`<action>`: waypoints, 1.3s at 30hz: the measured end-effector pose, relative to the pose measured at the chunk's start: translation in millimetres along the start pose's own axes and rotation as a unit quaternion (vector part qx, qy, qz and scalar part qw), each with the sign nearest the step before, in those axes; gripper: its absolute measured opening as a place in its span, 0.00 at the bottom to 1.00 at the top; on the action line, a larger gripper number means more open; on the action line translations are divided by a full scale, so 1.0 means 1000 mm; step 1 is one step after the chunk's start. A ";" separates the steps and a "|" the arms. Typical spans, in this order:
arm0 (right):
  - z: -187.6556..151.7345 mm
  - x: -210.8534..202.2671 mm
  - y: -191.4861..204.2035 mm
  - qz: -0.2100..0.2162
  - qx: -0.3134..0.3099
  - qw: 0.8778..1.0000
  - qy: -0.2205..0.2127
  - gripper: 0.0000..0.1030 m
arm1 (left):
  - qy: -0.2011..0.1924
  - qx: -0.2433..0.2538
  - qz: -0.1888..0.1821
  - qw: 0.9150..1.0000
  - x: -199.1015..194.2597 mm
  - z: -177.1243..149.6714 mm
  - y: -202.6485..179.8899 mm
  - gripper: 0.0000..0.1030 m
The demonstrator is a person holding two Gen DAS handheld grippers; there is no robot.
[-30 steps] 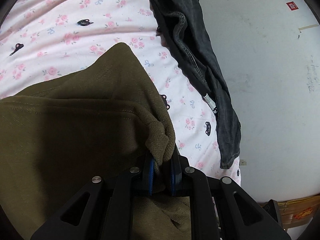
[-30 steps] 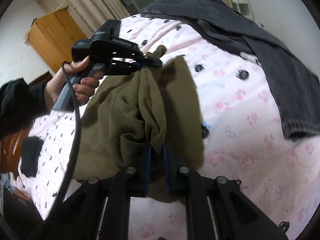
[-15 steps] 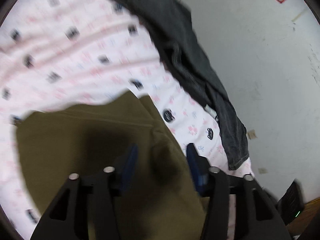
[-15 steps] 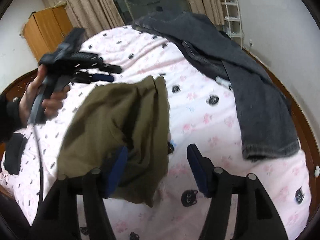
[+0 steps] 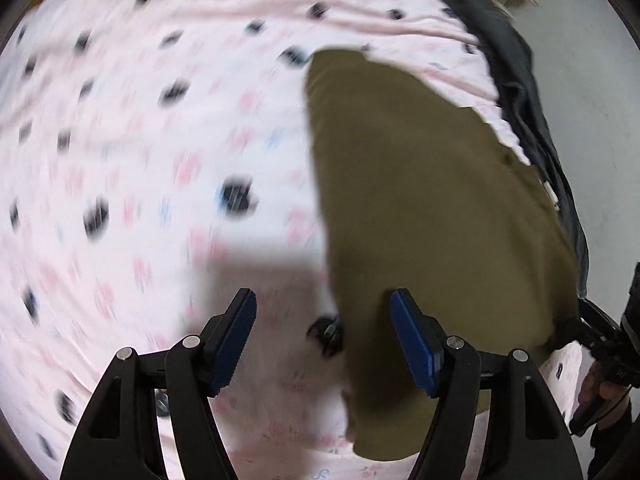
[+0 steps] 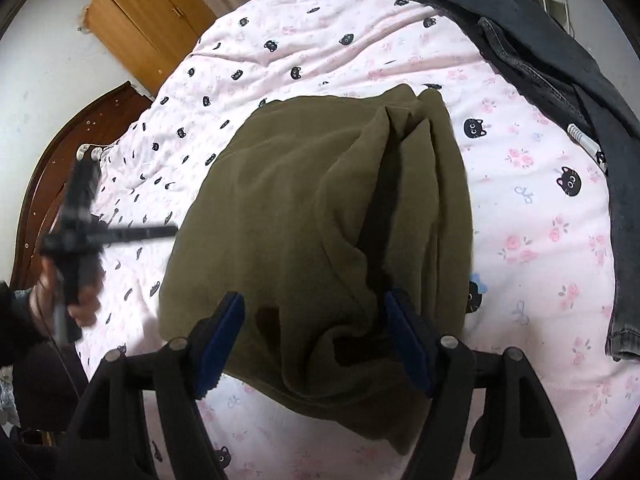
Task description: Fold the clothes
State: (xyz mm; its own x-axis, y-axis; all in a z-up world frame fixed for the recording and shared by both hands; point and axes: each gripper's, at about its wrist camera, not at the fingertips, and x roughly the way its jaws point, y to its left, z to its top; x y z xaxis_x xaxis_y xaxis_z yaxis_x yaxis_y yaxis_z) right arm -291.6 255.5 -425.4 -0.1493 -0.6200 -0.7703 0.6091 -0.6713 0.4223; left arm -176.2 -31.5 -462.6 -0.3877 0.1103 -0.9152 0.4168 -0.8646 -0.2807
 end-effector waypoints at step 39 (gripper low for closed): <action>0.018 0.035 -0.103 0.063 0.198 0.975 0.074 0.88 | 0.093 0.129 -0.165 0.973 0.024 0.027 0.006 0.63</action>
State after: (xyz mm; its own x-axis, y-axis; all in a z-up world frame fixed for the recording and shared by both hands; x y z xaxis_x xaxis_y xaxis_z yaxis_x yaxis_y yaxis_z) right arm -374.0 295.7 -487.4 0.0394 -0.6614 -0.7490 0.2628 -0.7164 0.6463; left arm -204.7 -47.2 -478.6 -0.2996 0.4689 -0.8309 0.0644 -0.8590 -0.5080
